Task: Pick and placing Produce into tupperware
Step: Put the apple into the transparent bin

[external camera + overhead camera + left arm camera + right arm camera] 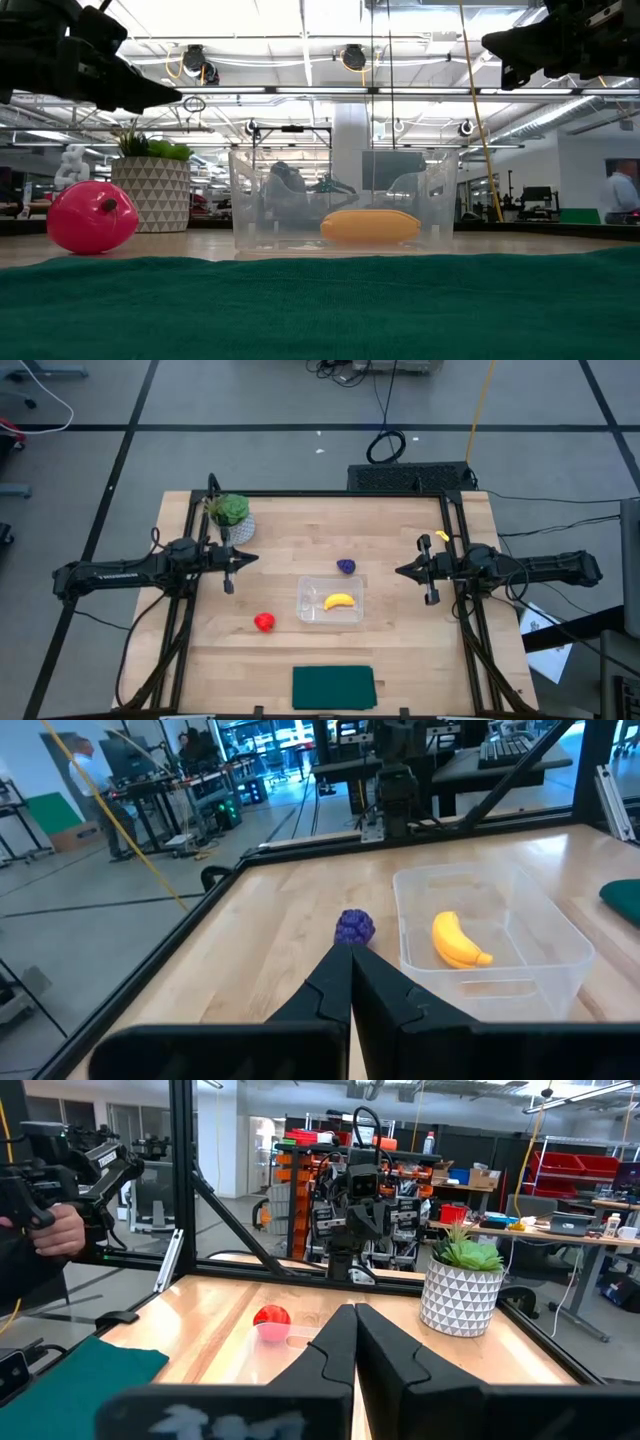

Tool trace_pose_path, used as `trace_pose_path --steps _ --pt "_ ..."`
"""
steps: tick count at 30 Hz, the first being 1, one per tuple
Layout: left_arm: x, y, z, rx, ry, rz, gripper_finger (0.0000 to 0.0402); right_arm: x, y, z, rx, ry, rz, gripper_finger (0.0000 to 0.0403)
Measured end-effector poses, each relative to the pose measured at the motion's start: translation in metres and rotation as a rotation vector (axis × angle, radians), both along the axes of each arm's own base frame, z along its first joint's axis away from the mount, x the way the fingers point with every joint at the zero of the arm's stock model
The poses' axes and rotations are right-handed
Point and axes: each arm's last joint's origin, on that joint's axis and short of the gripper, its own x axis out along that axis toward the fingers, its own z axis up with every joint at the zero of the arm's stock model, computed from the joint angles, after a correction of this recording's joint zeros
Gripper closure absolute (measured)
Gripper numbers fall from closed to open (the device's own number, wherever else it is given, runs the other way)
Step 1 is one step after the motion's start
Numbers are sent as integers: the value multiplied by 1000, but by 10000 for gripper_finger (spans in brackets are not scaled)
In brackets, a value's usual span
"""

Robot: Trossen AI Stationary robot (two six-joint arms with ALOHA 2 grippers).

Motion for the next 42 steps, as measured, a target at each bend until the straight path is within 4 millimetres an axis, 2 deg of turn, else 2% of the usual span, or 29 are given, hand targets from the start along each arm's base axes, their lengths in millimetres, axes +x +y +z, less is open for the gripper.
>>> trace_pose_path --steps 6,12,19,28,34,42 --pt "1 0 8 -52 -95 -4 396 0 0 0 0 0 0 403" --pt "1 -7 14 -81 -146 -131 396 0 0 0 0 1 0 403" --pt "1 -15 23 -69 -237 -203 396 0 0 0 0 1 0 403" --pt "1 -19 35 -75 -300 -216 396 0 0 0 -1 1 0 403" --pt "10 -22 49 -68 -258 -228 396 1 0 -1 -4 14 0 403" --pt "32 -25 68 -58 -194 -241 396 2 0 -2 -4 21 0 403"
